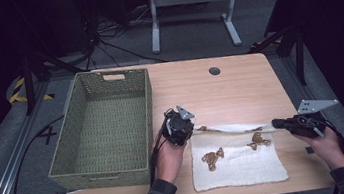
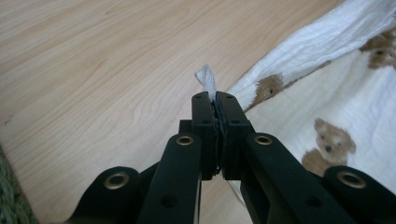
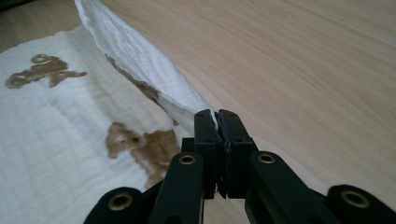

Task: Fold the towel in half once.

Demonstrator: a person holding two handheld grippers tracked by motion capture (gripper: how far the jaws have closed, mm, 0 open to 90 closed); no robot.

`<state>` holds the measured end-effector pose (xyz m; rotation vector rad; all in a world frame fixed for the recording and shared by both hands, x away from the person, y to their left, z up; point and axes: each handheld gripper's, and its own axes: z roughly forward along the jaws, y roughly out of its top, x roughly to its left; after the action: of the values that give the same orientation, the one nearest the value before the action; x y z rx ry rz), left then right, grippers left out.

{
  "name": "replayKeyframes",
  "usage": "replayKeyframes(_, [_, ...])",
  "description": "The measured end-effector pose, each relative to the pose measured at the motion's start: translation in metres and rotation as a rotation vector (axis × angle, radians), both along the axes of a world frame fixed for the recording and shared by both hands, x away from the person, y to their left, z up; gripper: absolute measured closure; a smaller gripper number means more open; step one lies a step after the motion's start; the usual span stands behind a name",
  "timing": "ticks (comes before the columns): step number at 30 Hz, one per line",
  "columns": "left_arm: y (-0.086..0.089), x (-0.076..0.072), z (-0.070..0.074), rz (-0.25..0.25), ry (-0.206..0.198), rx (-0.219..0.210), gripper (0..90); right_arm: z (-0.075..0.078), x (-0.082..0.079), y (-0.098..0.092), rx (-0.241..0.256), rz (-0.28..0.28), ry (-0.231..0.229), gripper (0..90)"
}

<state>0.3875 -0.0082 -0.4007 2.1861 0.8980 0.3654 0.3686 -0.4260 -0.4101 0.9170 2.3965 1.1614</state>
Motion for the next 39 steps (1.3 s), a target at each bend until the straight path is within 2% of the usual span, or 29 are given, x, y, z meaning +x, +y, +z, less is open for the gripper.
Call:
replayKeyframes(5, [0.005, -0.018, -0.002, -0.021, 0.006, 0.006, 87.5, -0.004, -0.023, 0.001, 0.005, 0.025, 0.017, 87.4])
replayKeyframes(9, [0.007, -0.029, -0.002, -0.025, 0.009, 0.0, 87.5, -0.005, -0.032, 0.0, 0.021, 0.027, 0.021, 87.4])
replayKeyframes(10, [0.006, -0.034, -0.003, -0.031, 0.005, -0.014, 87.5, -0.005, -0.035, -0.001, 0.031, 0.03, 0.02, 87.4])
replayKeyframes(12, [0.004, -0.044, -0.002, -0.044, -0.006, 0.006, 87.5, -0.005, -0.044, -0.001, 0.03, 0.041, 0.019, 87.4])
replayKeyframes(14, [0.005, -0.054, -0.001, -0.049, -0.011, 0.007, 87.5, -0.006, -0.051, -0.002, 0.032, 0.051, 0.02, 87.4])
replayKeyframes(18, [0.008, -0.063, -0.001, -0.049, -0.017, 0.001, 87.5, -0.008, -0.06, -0.003, 0.04, 0.053, 0.024, 87.4])
replayKeyframes(23, [0.015, -0.074, -0.004, -0.063, 0.001, -0.019, 87.5, -0.012, -0.07, -0.003, 0.044, 0.072, 0.037, 87.4])
replayKeyframes(24, [0.015, -0.077, -0.005, -0.062, 0.003, -0.009, 87.5, -0.012, -0.072, -0.003, 0.042, 0.075, 0.036, 87.4])
replayKeyframes(26, [0.017, -0.082, -0.006, -0.073, 0.018, -0.024, 87.5, -0.013, -0.078, -0.002, 0.045, 0.085, 0.042, 87.4])
replayKeyframes(28, [0.017, -0.087, -0.007, -0.088, 0.027, -0.016, 87.5, -0.013, -0.082, -0.002, 0.038, 0.085, 0.037, 87.4])
replayKeyframes(30, [0.018, -0.09, -0.011, -0.097, 0.052, -0.025, 87.5, -0.013, -0.085, -0.002, 0.046, 0.092, 0.042, 87.4])
replayKeyframes(35, [0.021, -0.097, -0.023, -0.125, 0.095, -0.009, 87.2, -0.019, -0.093, -0.004, 0.049, 0.106, 0.072, 87.4])
replayKeyframes(37, [0.022, -0.099, -0.026, -0.139, 0.122, -0.021, 85.7, -0.024, -0.097, -0.003, 0.047, 0.126, 0.099, 86.2])
replayKeyframes(39, [0.02, -0.1, -0.026, -0.142, 0.123, -0.023, 77.6, -0.025, -0.099, -0.003, 0.046, 0.134, 0.105, 81.4])
